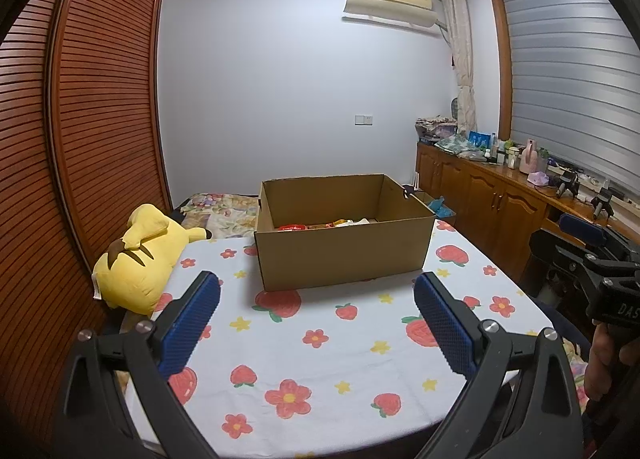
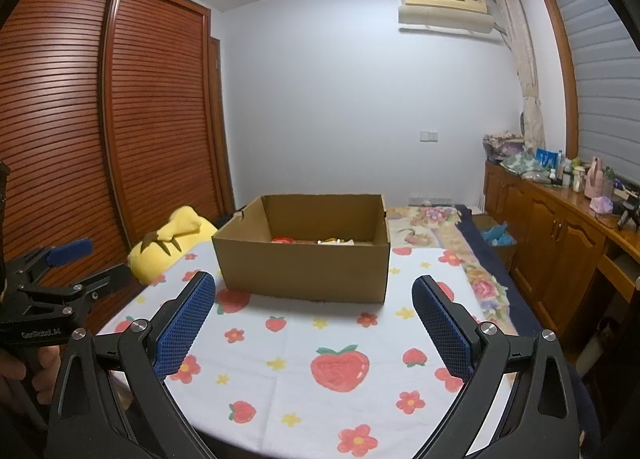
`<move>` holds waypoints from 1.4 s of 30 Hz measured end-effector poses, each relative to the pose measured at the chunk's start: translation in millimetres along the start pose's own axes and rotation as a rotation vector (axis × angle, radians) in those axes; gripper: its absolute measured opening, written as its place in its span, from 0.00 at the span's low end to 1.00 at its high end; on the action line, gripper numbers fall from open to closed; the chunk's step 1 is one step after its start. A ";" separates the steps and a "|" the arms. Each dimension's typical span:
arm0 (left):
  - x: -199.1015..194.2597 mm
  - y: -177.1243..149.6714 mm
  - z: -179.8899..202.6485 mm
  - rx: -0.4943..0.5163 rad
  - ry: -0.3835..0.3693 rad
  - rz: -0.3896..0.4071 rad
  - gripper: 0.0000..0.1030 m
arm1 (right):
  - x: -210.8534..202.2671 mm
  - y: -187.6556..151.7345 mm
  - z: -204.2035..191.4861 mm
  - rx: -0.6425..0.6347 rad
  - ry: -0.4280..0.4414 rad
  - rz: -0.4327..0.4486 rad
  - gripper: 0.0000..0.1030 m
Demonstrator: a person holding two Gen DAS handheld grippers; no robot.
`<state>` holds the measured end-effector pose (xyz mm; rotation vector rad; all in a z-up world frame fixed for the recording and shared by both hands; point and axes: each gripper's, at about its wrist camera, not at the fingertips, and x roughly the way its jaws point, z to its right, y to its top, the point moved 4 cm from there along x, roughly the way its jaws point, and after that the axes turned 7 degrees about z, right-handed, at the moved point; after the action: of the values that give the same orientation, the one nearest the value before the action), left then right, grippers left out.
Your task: Organize snacks
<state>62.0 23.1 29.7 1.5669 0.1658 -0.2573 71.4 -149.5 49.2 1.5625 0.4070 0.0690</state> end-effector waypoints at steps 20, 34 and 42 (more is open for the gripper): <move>-10.2 4.6 6.2 0.003 -0.010 0.019 0.96 | -2.0 1.2 0.8 0.004 -0.003 0.006 0.98; -10.6 4.5 5.5 0.002 -0.009 0.018 0.96 | -2.8 1.7 1.0 0.004 -0.005 0.007 0.98; -11.2 4.0 4.6 0.004 -0.006 0.019 0.96 | -2.7 1.6 1.1 0.004 -0.003 0.007 0.98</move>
<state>51.9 19.1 36.6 1.5709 0.1454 -0.2478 69.6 -151.3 51.3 1.5676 0.3994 0.0710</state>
